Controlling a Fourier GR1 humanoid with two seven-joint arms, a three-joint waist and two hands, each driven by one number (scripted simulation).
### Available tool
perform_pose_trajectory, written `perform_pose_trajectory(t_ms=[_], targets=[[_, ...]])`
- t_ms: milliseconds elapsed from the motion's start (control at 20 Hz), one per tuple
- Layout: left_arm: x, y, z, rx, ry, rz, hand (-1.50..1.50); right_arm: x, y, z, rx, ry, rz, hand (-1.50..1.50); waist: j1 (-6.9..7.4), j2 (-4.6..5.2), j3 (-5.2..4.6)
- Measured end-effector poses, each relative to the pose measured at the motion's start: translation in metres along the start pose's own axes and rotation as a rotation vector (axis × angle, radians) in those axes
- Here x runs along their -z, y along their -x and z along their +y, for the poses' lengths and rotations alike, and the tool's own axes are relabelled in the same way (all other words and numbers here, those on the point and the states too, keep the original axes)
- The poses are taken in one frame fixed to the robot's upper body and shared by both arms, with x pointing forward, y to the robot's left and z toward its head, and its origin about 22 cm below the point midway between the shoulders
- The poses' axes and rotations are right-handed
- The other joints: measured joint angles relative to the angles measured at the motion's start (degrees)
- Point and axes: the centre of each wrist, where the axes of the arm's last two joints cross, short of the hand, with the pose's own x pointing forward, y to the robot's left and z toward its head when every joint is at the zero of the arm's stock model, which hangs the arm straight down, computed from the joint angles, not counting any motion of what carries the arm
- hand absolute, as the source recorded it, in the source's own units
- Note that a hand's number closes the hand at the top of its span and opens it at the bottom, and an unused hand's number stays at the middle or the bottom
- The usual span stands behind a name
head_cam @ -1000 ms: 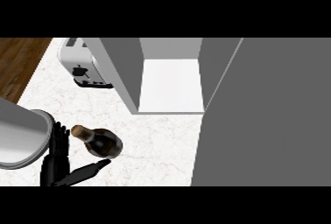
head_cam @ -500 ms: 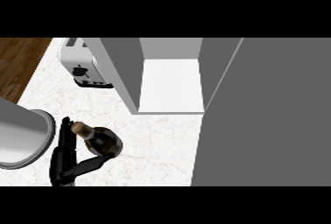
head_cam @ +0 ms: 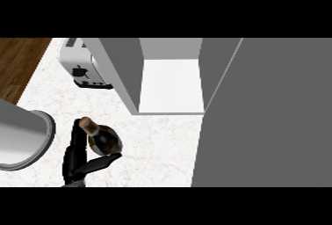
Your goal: Pick up the wine, place it into the cabinet and close the cabinet
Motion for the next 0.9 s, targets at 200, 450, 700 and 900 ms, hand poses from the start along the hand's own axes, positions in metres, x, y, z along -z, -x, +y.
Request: perform_pose_trajectory(t_ms=[200,450,700,900], targets=[[0.006,0.009,-0.005,-0.087,0.027,0.020,1.50,0.003,0.000,0.004,0.017,-0.011,0.000,-1.50,-0.11,0.01,0.00],[0.009,0.018,-0.013,-0.119,0.082,0.003,1.50,0.001,0.000,0.003,0.012,-0.007,0.003,-1.50,-0.13,-0.04,0.09],[0.009,0.025,-0.006,-0.083,0.089,-0.045,1.50,0.005,-0.003,0.003,0.010,-0.005,0.004,-1.50,-0.08,-0.14,0.19],[0.012,0.029,0.017,-0.098,0.136,-0.051,1.50,0.006,-0.004,0.002,0.007,0.000,0.005,-1.50,-0.13,-0.09,0.10]])
